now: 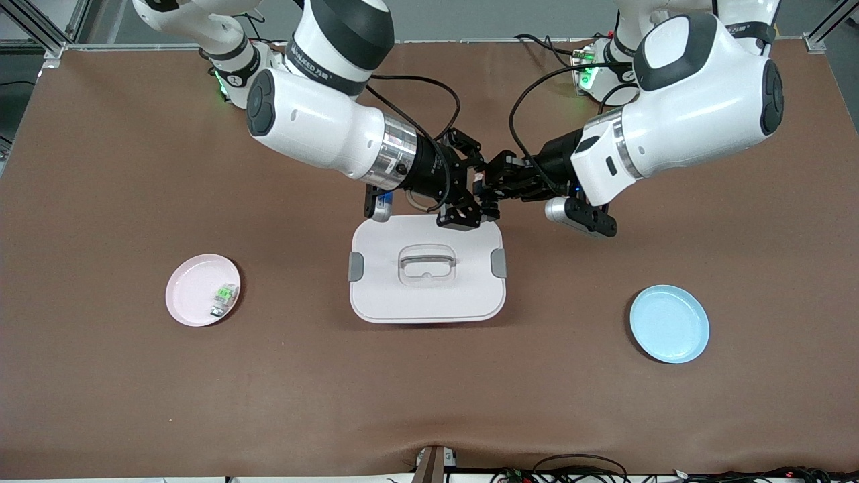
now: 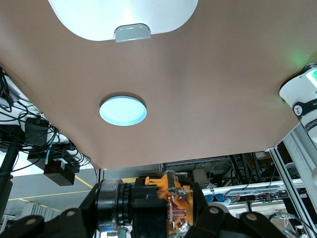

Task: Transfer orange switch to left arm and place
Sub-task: 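Grasp the switch with the left gripper above the white box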

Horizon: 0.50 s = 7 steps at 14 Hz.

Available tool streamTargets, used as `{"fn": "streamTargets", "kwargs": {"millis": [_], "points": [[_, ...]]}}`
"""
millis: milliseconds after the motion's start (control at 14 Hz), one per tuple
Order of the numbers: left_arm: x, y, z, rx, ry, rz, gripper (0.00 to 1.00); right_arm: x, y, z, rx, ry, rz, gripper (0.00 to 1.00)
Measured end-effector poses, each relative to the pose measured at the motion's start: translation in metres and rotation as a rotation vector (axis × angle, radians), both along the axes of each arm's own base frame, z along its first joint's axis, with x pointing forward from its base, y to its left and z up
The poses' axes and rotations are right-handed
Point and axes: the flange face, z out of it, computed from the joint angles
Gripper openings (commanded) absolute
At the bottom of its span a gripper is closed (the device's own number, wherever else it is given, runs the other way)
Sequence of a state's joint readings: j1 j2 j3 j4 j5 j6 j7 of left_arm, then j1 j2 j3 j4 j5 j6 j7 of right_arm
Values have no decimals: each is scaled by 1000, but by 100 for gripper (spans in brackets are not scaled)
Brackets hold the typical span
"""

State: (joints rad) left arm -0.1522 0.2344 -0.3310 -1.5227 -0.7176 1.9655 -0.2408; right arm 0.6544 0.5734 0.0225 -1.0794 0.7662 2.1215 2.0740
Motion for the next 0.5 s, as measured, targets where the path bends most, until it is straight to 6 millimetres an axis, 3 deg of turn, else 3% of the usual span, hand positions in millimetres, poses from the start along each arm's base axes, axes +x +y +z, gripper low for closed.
{"fn": "streamTargets", "kwargs": {"millis": [285,356,427,498], "points": [[0,0,0,17,-6,-8,0,-1,2,-2,1,1,1,0],[-1,1,0,27,-9,-14,0,-1,4,-3,0,2,2,7],[-1,1,0,37,-12,-18,0,-2,5,-5,1,2,2,74],[-1,1,0,44,-15,-20,0,-2,6,-5,1,1,0,100]]}}
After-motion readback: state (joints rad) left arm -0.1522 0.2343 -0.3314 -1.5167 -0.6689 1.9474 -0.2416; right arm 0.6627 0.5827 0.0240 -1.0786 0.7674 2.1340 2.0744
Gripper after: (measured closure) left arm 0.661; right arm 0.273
